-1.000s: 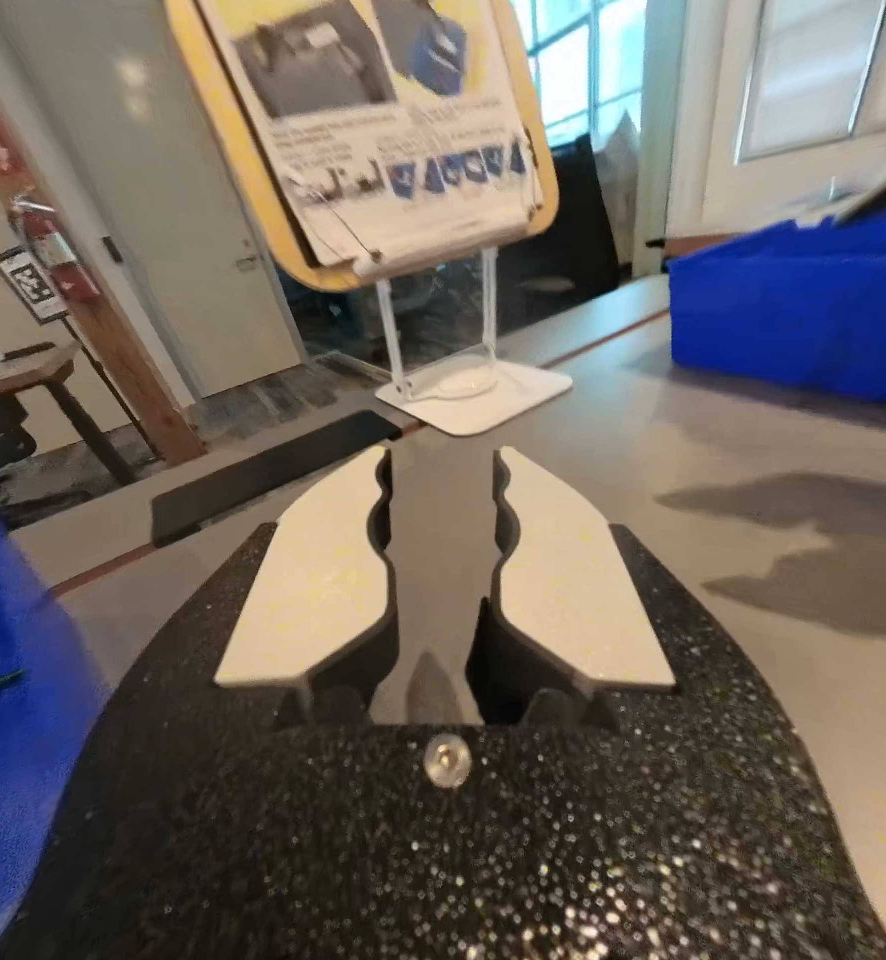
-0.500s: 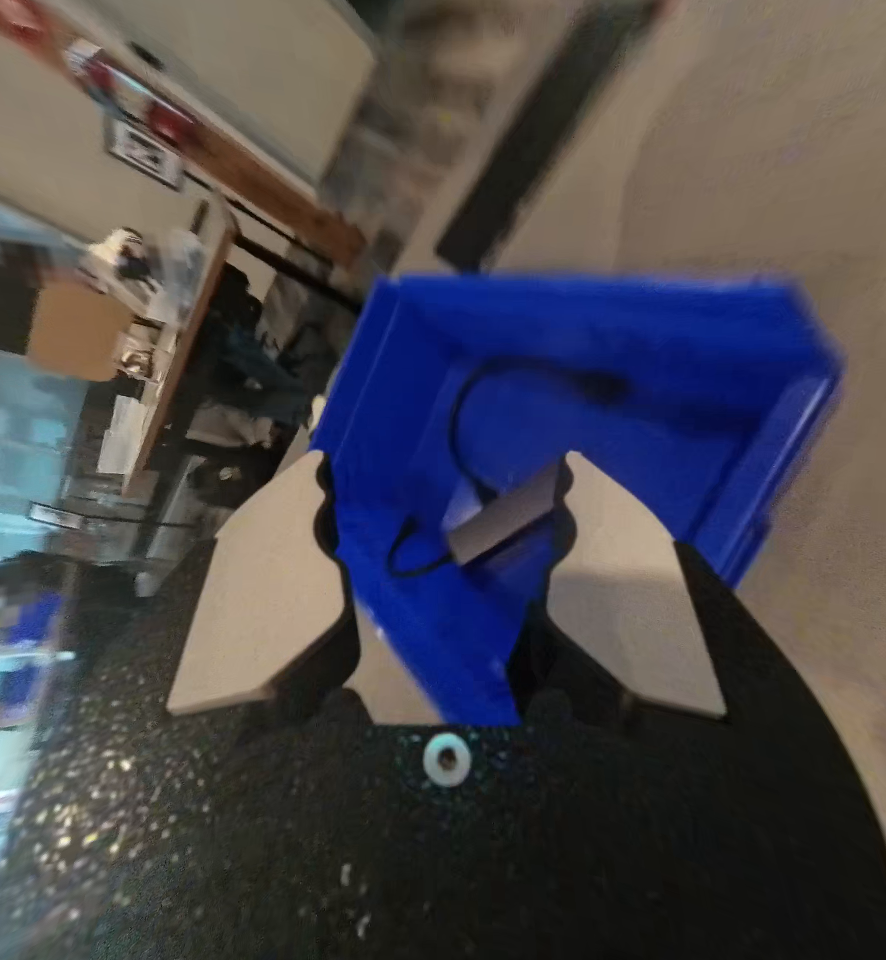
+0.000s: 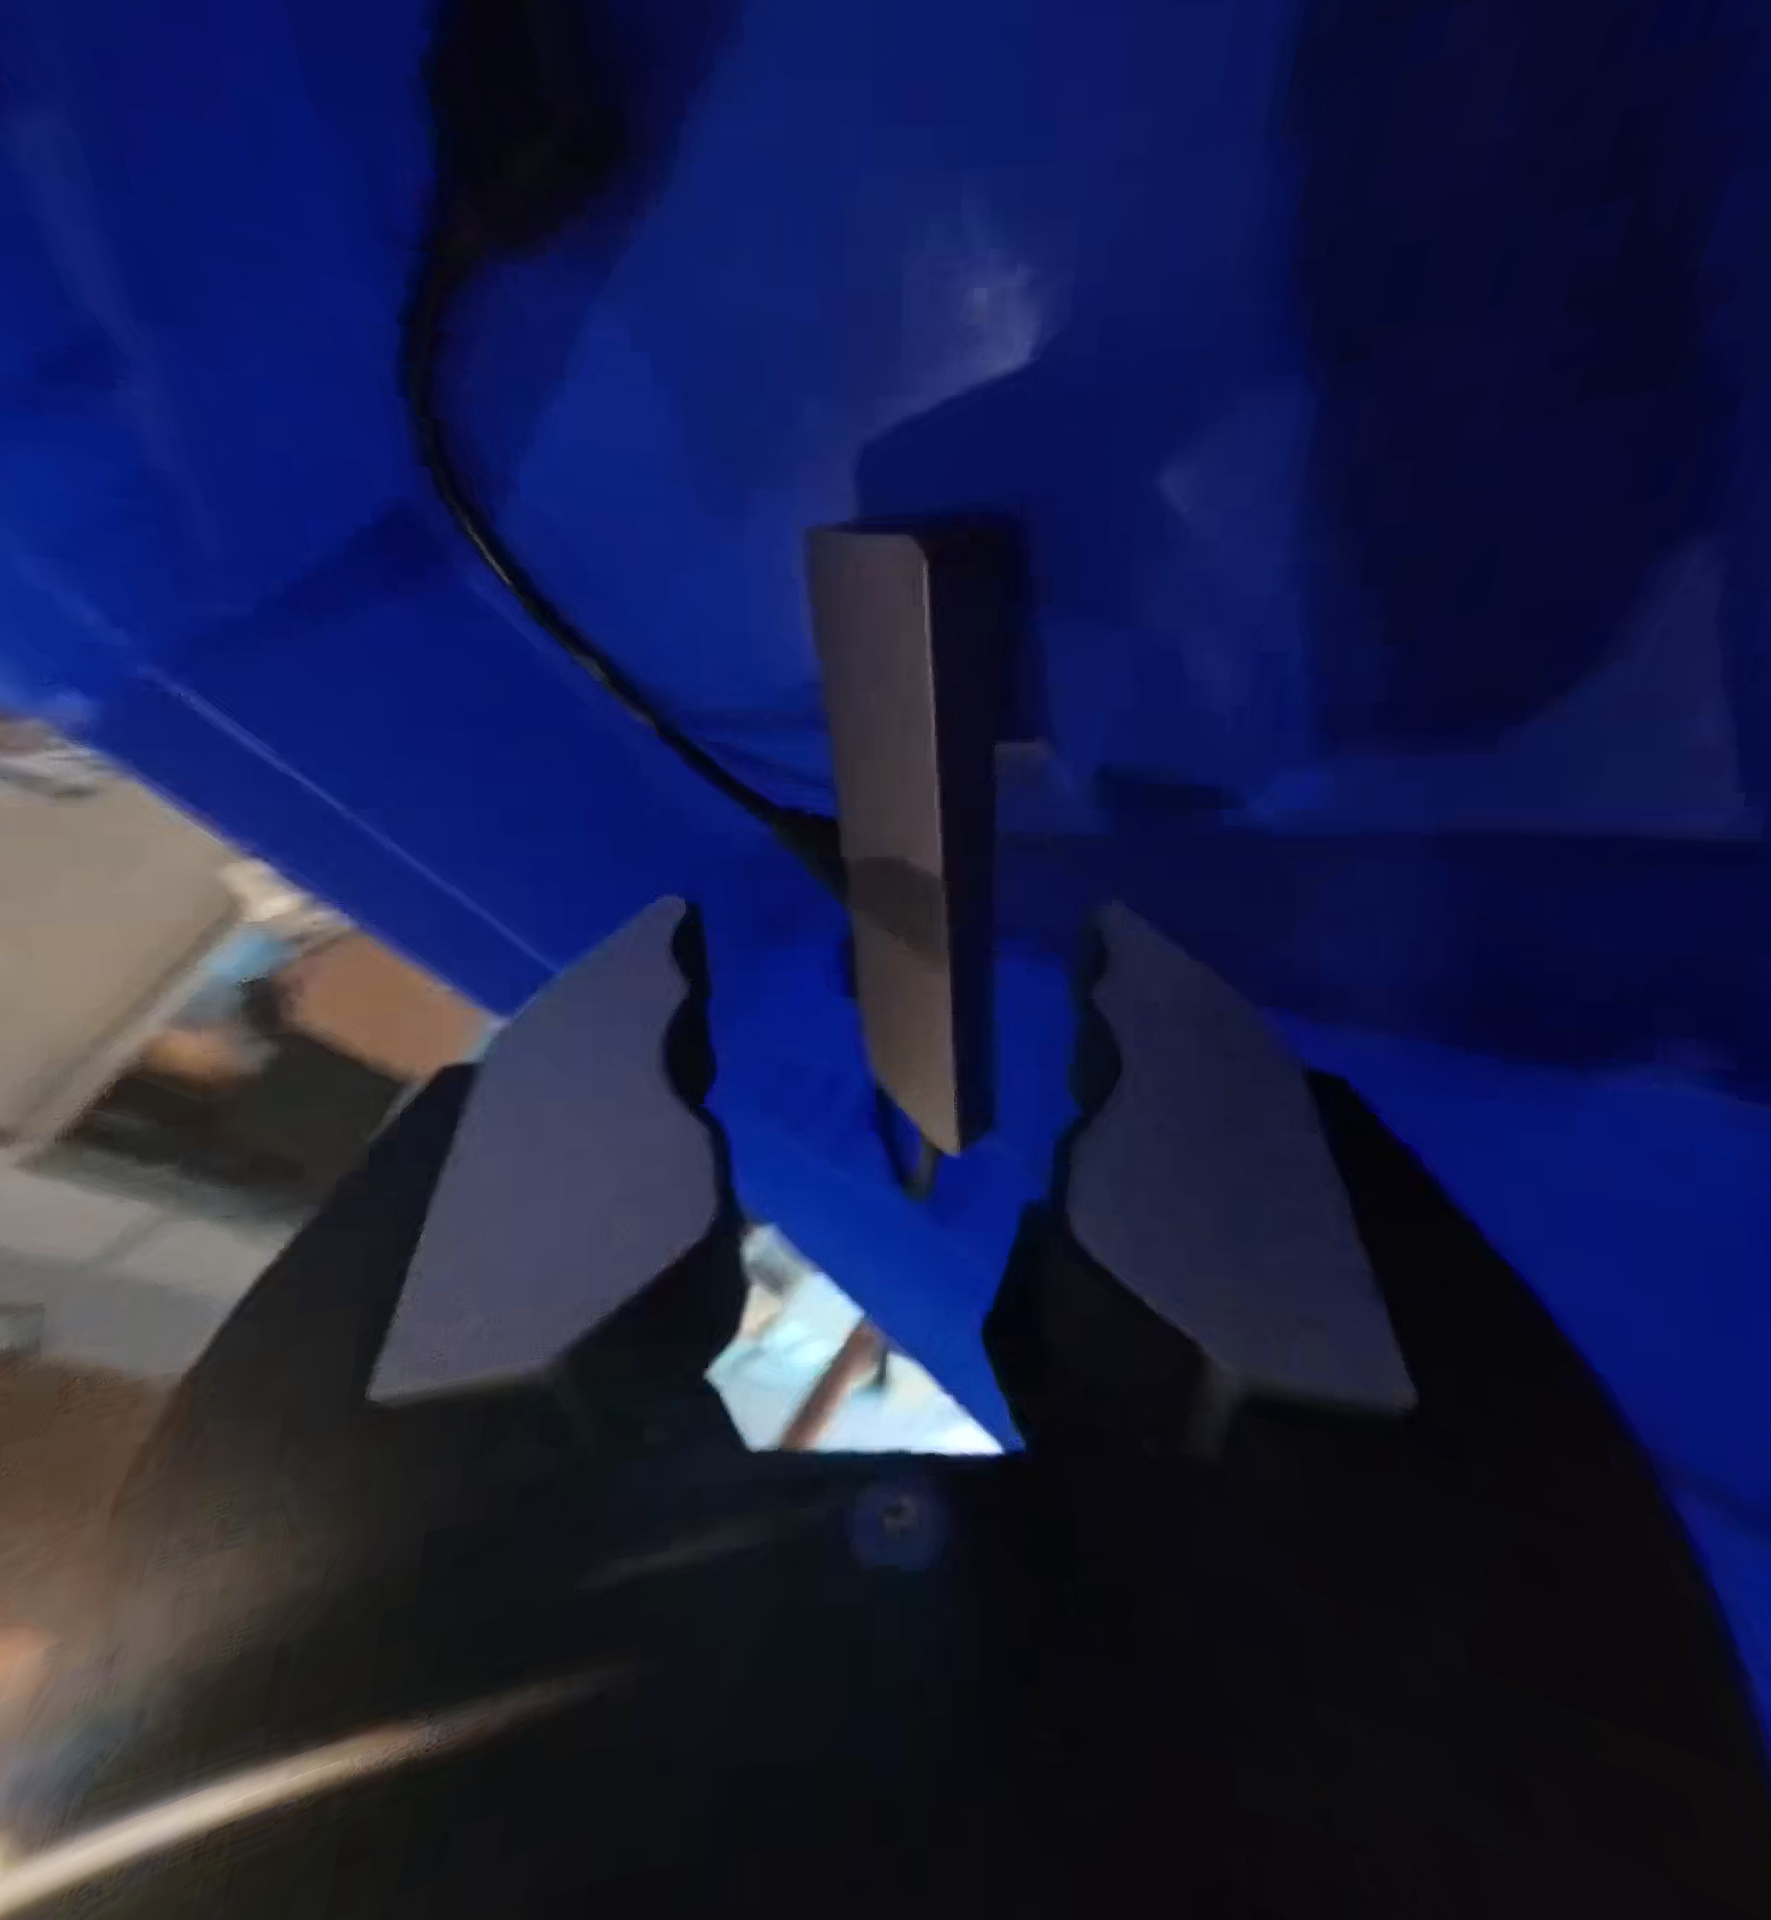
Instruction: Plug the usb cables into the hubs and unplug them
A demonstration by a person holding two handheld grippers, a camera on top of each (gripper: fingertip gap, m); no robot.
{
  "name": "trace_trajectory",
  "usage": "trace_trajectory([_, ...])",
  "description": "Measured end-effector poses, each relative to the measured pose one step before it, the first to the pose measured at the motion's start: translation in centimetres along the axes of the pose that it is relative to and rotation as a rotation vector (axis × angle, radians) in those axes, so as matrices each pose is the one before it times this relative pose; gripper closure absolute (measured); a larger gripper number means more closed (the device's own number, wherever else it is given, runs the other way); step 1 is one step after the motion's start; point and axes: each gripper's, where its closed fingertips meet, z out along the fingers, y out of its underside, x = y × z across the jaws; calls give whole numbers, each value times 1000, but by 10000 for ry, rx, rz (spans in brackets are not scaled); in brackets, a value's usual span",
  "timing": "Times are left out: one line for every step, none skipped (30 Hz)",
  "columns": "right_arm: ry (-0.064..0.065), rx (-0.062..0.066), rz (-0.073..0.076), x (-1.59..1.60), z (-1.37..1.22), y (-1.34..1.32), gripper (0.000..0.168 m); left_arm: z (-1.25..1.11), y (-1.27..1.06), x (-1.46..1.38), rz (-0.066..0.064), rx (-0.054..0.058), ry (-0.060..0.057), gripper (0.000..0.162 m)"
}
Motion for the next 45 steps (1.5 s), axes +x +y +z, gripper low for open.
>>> trace_trajectory([-34, -27, 72, -17, 40, 78, 113, 404, 135, -185, 470, -386, -398, 103])
trace_trajectory([-28, -31, 46, -25, 36, 62, 114, 227, -252, 141, 354, -12, -170, 110])
trace_trajectory([-13, -33, 13, -8, 15, 46, 114, 68, -279, -170, 105, 58, -336, 119])
trace_trajectory([-2, -26, -15, -1, -1, 20, 114, -26, -52, 7, 61, -29, -148, 129])
trace_trajectory([5, -9, -29, 6, -4, 0, 115, -13, 29, -25, -49, -40, -136, 138])
trace_trajectory([-3, 2, -20, -18, 13, -7, 116, -26, 39, -266, -108, -45, -318, 148])
trace_trajectory([-18, -10, -8, -41, 13, 18, 116, -42, 111, -169, -70, -72, -212, 146])
trace_trajectory([-18, -31, -7, -37, 36, 47, 117, -94, 170, -296, -152, -70, -271, 147])
trace_trajectory([-13, -49, -20, -38, 37, 77, 118, -181, 165, -436, -315, 59, -267, 149])
trace_trajectory([-3, -47, -36, -18, 16, 68, 119, -250, 244, -366, -580, 109, -61, 149])
trace_trajectory([10, -24, -38, 4, 1, 25, 120, -292, 323, -487, -763, 118, -50, 150])
trace_trajectory([10, -2, -36, 12, -8, -19, 121, -384, 354, -677, -751, 149, -109, 150])
trace_trajectory([4, 7, -36, 13, -24, -34, 122, -478, 291, -830, -804, 194, -117, 150])
trace_trajectory([9, 19, -23, 35, -38, -64, 123, -600, 187, -1119, -884, 250, -197, 150])
trace_trajectory([13, 48, -6, 45, -49, -114, 123, -697, 69, -1313, -899, 268, -232, 150])
trace_trajectory([12, 65, 13, 41, -63, -160, 124, -820, -188, -1403, -912, 302, -191, 150])
trace_trajectory([12, 84, 22, 52, -66, -202, 124, -945, -541, -1499, -872, 369, -236, 150])
trace_trajectory([-7, 133, 24, 18, -93, -286, 124, -1010, -919, -1419, -810, 419, -174, 150])
trace_trajectory([-6, 160, 37, 26, -111, -305, 124, -1031, -1251, -1218, -783, 465, -91, 150])
trace_trajectory([-45, 172, 51, -38, -138, -329, 125, -947, -1456, -1034, -758, 492, -45, 150])
trace_trajectory([-101, 166, 59, -99, -142, -295, 130, -816, -1614, -726, -917, 466, 126, 151])
trace_trajectory([-246, 211, 18, -288, -171, -341, 142, -696, -1796, -406, -945, 494, 243, 150])
trace_trajectory([-293, 257, 71, -372, -173, -385, 148, -611, -1899, -169, -783, 555, 207, 150])
trace_trajectory([-170, 297, 192, -187, -133, -436, 149, -493, -1876, 23, -620, 539, 179, 150])
trace_trajectory([-198, 261, 237, -190, -116, -385, 149, -368, -1808, 226, -501, 482, 169, 150])
trace_trajectory([-197, 217, 256, -153, -108, -323, 148, -272, -1750, 370, -356, 452, 135, 150])
trace_trajectory([-168, 204, 238, -86, -114, -298, 147, -205, -1660, 411, -273, 440, 97, 150])
trace_trajectory([-139, 203, 222, -42, -118, -289, 144, -184, -1645, 576, -294, 460, 143, 150])
trace_trajectory([-98, 214, 178, 18, -119, -312, 142, -34, -1717, 771, -307, 475, 193, 150])
trace_trajectory([-49, 202, 123, 83, -133, -282, 142, -50, -1557, 666, -197, 437, 140, 150])
trace_trajectory([-21, 185, 80, 107, -142, -263, 141, -15, -1451, 532, -133, 420, 73, 150])
trace_trajectory([0, 162, 54, 111, -140, -232, 140, 10, -1561, 422, -105, 445, 32, 151])
trace_trajectory([8, 137, 38, 103, -124, -228, 140, 59, -1320, 353, -37, 372, 58, 151])
trace_trajectory([-35, 103, 7, 15, -100, -183, 139, 103, -1249, 235, 18, 329, 25, 151])
trace_trajectory([-52, 61, -13, -40, -73, -138, 139, 198, -1011, 171, 38, 237, 12, 151])
trace_trajectory([-26, 25, -22, -29, -33, -78, 139, 224, -914, 202, 27, 203, 100, 150])
trace_trajectory([-8, -5, -31, -25, -23, -33, 139, 221, -1000, 165, -60, 278, 102, 150])
trace_trajectory([-22, -9, -36, -62, 3, -11, 139, 183, -1030, 51, -55, 307, 42, 150])
trace_trajectory([-27, -1, -36, -81, 24, -18, 139, 129, -1020, -77, 36, 257, -36, 150])
trace_trajectory([-27, -1, -40, -99, 17, -6, 139, 77, -1063, -203, 46, 234, -32, 150])
trace_trajectory([-27, -13, -56, -93, 32, 3, 139, 69, -1108, -145, 12, 280, 25, 150])
trace_trajectory([-15, -23, -67, -76, 17, 25, 139, 111, -1135, -97, -57, 307, 85, 150])
trace_trajectory([-25, 0, -70, -91, 23, -27, 139, 99, -1088, -11, -184, 294, 162, 150])
trace_trajectory([-74, 26, -78, -176, 11, -84, 139, 139, -897, 112, -306, 285, 241, 150])
trace_trajectory([-87, 54, -90, -211, -14, -125, 139, 244, -584, 301, -398, 256, 300, 150])
